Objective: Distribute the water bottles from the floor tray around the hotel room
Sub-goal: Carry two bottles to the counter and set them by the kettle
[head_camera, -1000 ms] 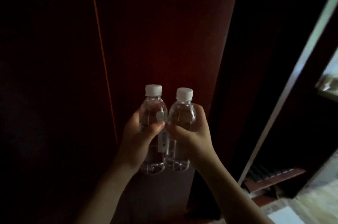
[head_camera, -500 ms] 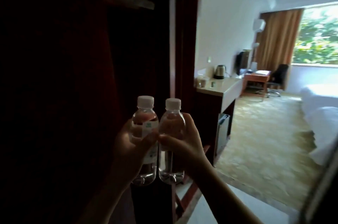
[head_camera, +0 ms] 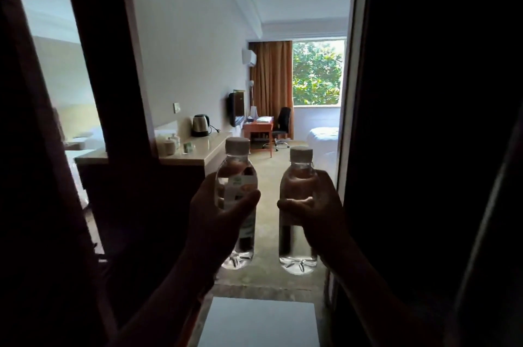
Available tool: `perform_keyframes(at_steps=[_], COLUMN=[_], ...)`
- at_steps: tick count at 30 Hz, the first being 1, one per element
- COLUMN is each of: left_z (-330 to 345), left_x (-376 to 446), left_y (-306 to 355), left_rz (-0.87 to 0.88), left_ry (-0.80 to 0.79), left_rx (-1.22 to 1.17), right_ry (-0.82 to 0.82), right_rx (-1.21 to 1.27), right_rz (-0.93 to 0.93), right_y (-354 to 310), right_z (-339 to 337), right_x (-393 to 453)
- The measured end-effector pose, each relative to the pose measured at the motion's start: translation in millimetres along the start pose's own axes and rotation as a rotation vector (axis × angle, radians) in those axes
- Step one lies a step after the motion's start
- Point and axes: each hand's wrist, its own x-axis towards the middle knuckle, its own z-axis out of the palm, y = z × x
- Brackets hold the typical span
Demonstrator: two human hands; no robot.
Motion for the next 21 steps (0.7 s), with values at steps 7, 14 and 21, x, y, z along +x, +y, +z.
perform_keyframes(at_steps=[7, 14, 21], left_z=[66.7, 77.4, 70.9], left_x=[57.6, 137.1, 259.8], left_y=[-21.8, -85.6, -177.8], left_rz=[0.044, 0.044, 0.016], left_ry=[-0.047, -0.058, -0.044], left_rx=[-0.01, -0.024, -0.076], right_ry=[0.129, 0.186, 0.227], right_rx=[-0.119, -0.184, -0.216], right_rz=[-0.062, -0.041, 0.005], right_y=[22.2, 78.8, 143.1], right_z=[-60.3, -53.4, -13.3], right_x=[61.7, 143.2, 261.8])
